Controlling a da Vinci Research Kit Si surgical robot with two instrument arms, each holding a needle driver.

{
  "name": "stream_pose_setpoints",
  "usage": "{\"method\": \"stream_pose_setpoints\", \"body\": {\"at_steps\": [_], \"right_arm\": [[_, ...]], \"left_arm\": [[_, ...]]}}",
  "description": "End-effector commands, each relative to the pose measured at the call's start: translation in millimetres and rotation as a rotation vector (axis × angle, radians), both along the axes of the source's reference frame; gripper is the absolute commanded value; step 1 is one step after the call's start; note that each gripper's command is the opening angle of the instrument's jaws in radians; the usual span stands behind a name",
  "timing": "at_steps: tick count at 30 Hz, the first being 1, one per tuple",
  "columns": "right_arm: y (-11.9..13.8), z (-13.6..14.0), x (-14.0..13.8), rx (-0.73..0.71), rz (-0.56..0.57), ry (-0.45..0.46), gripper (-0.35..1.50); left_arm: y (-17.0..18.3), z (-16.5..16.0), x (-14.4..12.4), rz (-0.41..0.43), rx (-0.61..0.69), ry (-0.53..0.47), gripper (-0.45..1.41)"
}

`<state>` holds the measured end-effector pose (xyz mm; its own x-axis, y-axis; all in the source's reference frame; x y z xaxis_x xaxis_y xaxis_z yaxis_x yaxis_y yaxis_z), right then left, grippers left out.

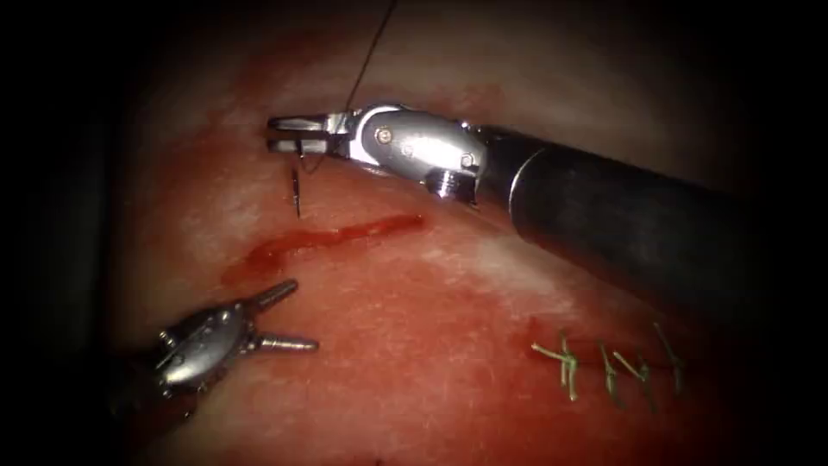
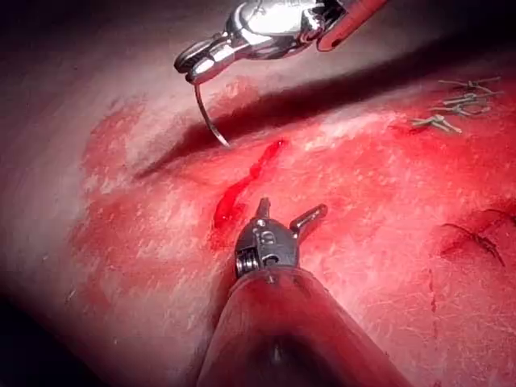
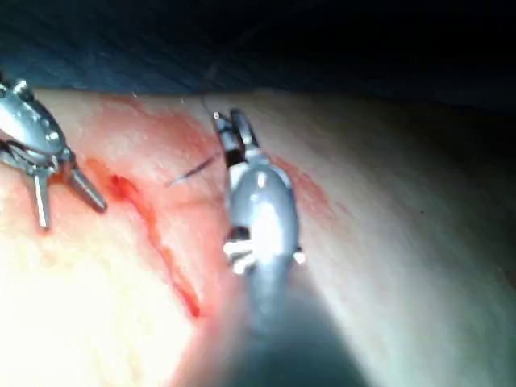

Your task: Wound Closure

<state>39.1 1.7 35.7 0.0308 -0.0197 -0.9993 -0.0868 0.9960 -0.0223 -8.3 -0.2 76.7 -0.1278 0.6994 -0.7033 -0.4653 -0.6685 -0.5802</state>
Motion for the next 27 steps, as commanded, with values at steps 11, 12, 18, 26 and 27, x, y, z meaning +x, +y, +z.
{"method": "stream_pose_setpoints", "body": {"at_steps": [11,12,18,26,27], "right_arm": [[-0.6,2.2,2.8,-0.059,-0.03,0.019,-0.35],[-0.7,2.4,2.9,-0.067,-0.032,0.016,-0.35],[-1.4,4.0,3.1,-0.097,-0.035,0.005,-0.35],[-1.8,4.8,4.1,-0.142,-0.039,0.008,-0.35],[-1.9,4.9,4.3,-0.144,-0.035,0.014,-0.35]], "left_arm": [[0.3,2.5,0.1,0.001,0.01,-0.01,0.39],[0.3,2.6,0.2,0.004,0.01,-0.008,0.39],[0.3,2.8,0.3,0.002,0.015,-0.01,0.39],[0.3,2.8,0.3,0.002,0.015,-0.01,0.39],[0.3,2.8,0.3,0.0,0.02,-0.012,0.39]]}}
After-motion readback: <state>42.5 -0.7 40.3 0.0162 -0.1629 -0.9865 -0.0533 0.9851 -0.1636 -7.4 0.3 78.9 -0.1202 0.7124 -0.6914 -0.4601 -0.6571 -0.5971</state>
